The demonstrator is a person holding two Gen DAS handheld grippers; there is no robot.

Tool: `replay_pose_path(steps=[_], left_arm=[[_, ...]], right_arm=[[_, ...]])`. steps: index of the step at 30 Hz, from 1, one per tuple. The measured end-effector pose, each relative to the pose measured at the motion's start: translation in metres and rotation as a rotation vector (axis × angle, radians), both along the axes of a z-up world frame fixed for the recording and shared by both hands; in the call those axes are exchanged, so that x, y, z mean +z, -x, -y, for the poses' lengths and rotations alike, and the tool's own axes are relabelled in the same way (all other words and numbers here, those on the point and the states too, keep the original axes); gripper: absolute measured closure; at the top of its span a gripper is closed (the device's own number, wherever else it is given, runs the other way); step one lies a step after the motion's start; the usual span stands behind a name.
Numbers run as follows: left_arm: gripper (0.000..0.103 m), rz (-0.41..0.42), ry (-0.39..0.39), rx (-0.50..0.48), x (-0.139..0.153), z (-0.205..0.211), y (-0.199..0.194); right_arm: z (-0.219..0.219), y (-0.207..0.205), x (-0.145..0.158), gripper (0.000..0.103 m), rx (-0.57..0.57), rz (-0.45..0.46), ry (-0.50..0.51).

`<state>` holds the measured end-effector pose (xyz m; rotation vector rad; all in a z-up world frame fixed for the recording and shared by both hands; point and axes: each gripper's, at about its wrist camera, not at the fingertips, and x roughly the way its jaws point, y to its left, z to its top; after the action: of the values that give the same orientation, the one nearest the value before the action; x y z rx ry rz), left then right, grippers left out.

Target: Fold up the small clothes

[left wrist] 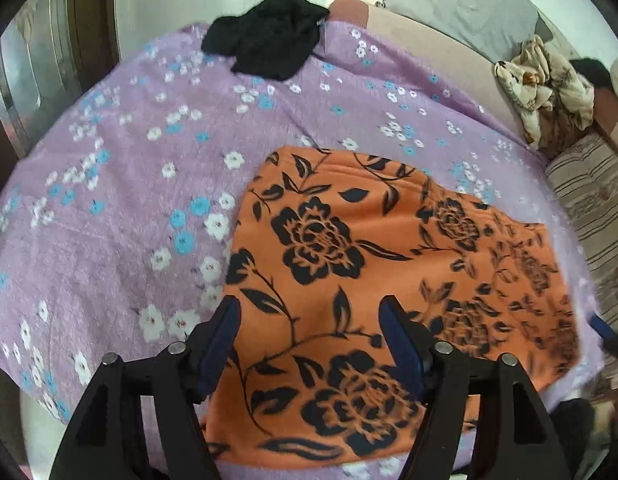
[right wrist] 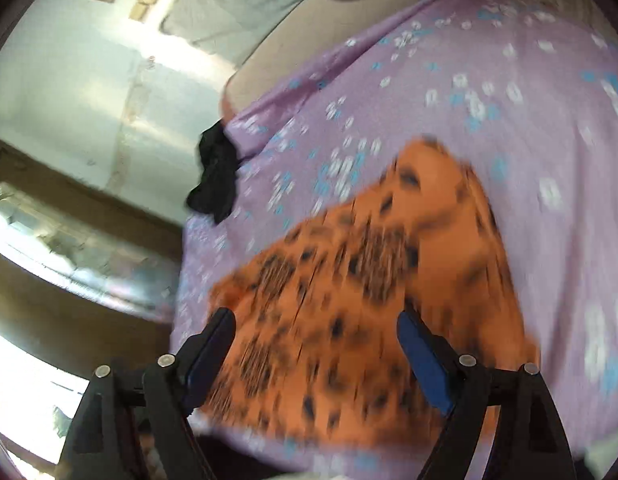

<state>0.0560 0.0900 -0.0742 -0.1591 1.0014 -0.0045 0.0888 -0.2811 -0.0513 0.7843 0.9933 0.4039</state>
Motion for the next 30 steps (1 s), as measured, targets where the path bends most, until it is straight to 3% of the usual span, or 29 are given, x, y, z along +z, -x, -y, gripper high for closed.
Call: replay_pose_path(steps=[2, 3, 5, 6, 8, 10, 13, 17, 19, 21, 25, 27, 29, 30], left_arm=[[0.029, -0.107, -0.119, 0.043, -0.031, -0.004, -0.01], [0.024, -0.162, -0.13, 0.06, -0.044, -0.009, -0.013], [0.021, -0.124, -0.068, 0.092, -0.043, -0.023, -0.008], [0.021, -0.139, -0.072, 0.095, -0.04, -0.025, -0.007], [0.022, -0.11, -0.038, 0.116, -0.025, -0.032, 0.0], [0.022, -0.06, -0.004, 0.128, -0.013, -0.035, 0.005], [0.022, -0.059, 0.006, 0.119, -0.008, -0.031, 0.004], [0.022, -0.122, -0.001, 0.109, -0.023, -0.021, 0.0], [0.022, -0.161, -0.001, 0.123, -0.03, -0.021, -0.002], [0.022, -0.171, 0.013, 0.132, -0.033, -0.023, -0.003], [0.022, -0.176, 0.003, 0.125, -0.034, -0.022, -0.003], [0.022, -0.173, 0.002, 0.119, -0.034, -0.021, -0.004], [0.021, -0.177, -0.002, 0.12, -0.034, -0.021, -0.007], [0.022, -0.178, 0.001, 0.121, -0.034, -0.021, -0.008]], right_arm=[[-0.001, 0.018, -0.012, 0.017, 0.036, -0.019, -0.007], [0.002, 0.023, -0.025, 0.017, 0.012, -0.04, 0.014], [0.021, 0.026, -0.061, 0.018, -0.097, -0.191, 0.049], [0.03, 0.028, -0.072, 0.02, -0.141, -0.234, -0.016], [0.037, 0.03, -0.055, 0.019, -0.175, -0.166, -0.065], [0.03, 0.016, -0.024, 0.019, -0.121, -0.059, -0.026], [0.022, -0.019, -0.01, 0.019, -0.051, -0.024, -0.035], [0.033, -0.082, -0.039, 0.019, -0.074, -0.084, -0.093], [0.05, -0.103, -0.076, 0.019, -0.169, -0.196, -0.078], [0.063, -0.099, -0.078, 0.02, -0.254, -0.2, -0.151], [0.045, -0.111, -0.036, 0.019, -0.159, -0.07, -0.117], [0.035, -0.127, -0.034, 0.017, -0.109, -0.06, -0.141], [0.029, -0.146, -0.053, 0.013, -0.09, -0.114, -0.08], [0.032, -0.154, -0.077, 0.014, -0.108, -0.212, -0.037]])
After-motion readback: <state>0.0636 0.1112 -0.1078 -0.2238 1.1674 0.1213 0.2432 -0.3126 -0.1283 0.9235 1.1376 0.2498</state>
